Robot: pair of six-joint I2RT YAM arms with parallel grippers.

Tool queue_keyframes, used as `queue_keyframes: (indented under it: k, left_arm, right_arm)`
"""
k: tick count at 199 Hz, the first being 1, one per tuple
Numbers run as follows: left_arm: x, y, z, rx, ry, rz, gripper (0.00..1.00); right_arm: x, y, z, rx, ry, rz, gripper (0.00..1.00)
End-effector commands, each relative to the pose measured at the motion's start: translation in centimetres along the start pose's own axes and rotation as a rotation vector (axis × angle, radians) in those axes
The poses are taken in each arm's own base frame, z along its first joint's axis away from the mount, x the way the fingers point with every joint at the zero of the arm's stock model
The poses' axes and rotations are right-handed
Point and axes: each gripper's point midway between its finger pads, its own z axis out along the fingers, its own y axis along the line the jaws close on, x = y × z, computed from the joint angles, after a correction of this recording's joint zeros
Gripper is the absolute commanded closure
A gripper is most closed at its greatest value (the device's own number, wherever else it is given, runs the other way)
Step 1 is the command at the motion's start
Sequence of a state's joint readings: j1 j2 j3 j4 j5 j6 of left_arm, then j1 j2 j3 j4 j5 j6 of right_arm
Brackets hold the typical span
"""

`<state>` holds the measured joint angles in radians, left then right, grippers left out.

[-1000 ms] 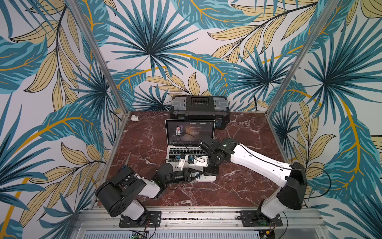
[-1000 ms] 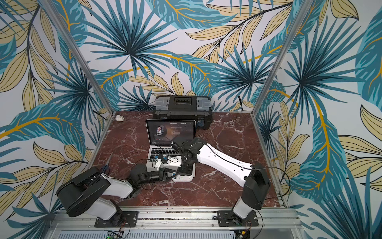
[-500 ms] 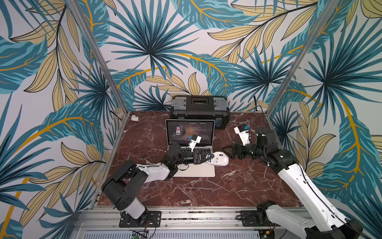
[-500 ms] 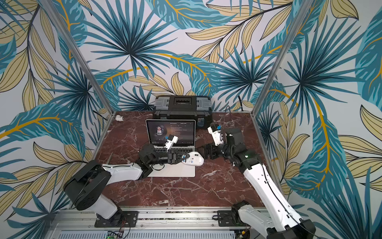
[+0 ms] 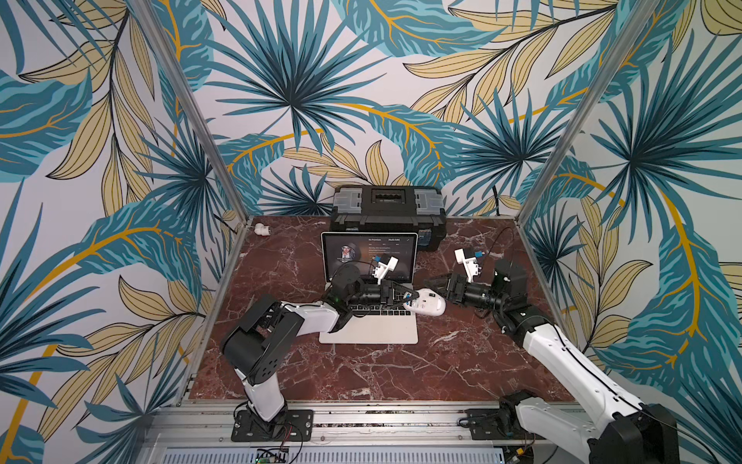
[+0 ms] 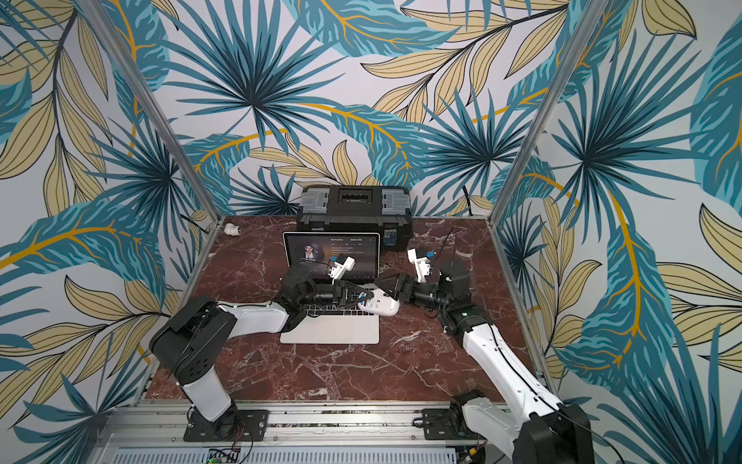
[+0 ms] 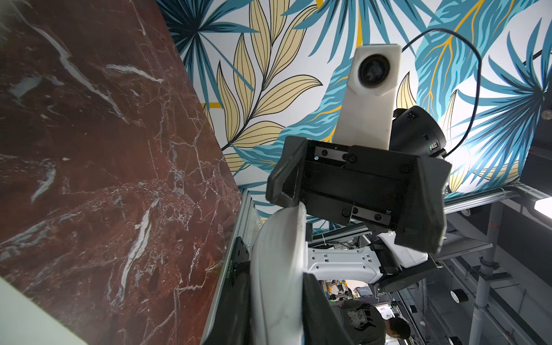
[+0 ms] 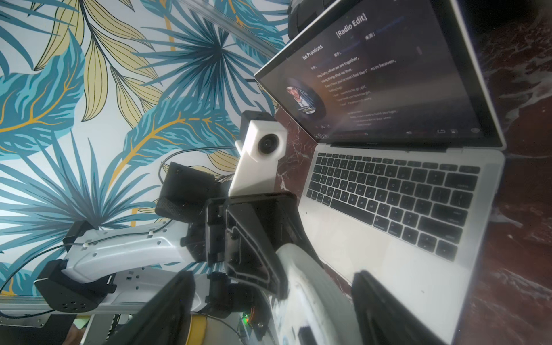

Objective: Remove the wireless mouse receiver from the laptop
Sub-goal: Insert the USB plug into the mouse.

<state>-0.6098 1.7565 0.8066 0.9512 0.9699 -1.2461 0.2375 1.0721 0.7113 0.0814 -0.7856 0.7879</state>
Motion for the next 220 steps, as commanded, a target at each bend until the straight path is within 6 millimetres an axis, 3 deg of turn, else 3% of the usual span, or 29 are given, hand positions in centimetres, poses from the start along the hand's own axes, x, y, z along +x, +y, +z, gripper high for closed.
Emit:
queue_keyframes:
  k: [1,43,59,85,121,181,202,220]
  left_arm:
    - [-1.7,-2.9,0.4,0.058,-0.015,0.099,1.00]
    - [-2.2,-3.3,0.0,0.061,-0.027,0.112,1.00]
    - [-2.4,-3.5,-0.1,0.061,-0.030,0.120,1.00]
    - [-2.4,-3.7,-0.1,0.060,-0.026,0.126,1.00]
    - [-2.5,-3.4,-0.1,0.054,-0.029,0.125,1.00]
    - [-2.9,-3.1,-0.3,0.044,-0.054,0.126,1.00]
    - [-2.8,-3.1,-0.3,0.044,-0.052,0.125,1.00]
    - [-2.8,-3.1,-0.3,0.043,-0.053,0.126,1.00]
  right_arm:
    - [-0.1,0.9,-0.1,-0.047,-0.018,-0.007,0.12]
    - [0.8,-0.9,0.1,-0.001,-0.002,0.055,0.12]
    - [1.0,-2.1,-0.1,0.064,-0.015,0.072,0.01]
    - [0.5,-3.0,-1.3,0.140,-0.080,0.054,0.01]
    - [0.3,-1.8,-0.8,0.032,-0.073,0.115,0.19]
    - [1.2,-1.6,-0.5,-0.071,-0.064,0.204,0.32]
    - [0.8,-1.5,-0.5,-0.085,-0.091,0.208,0.43]
    - [0.3,-1.4,-0.5,-0.101,-0.116,0.218,0.45]
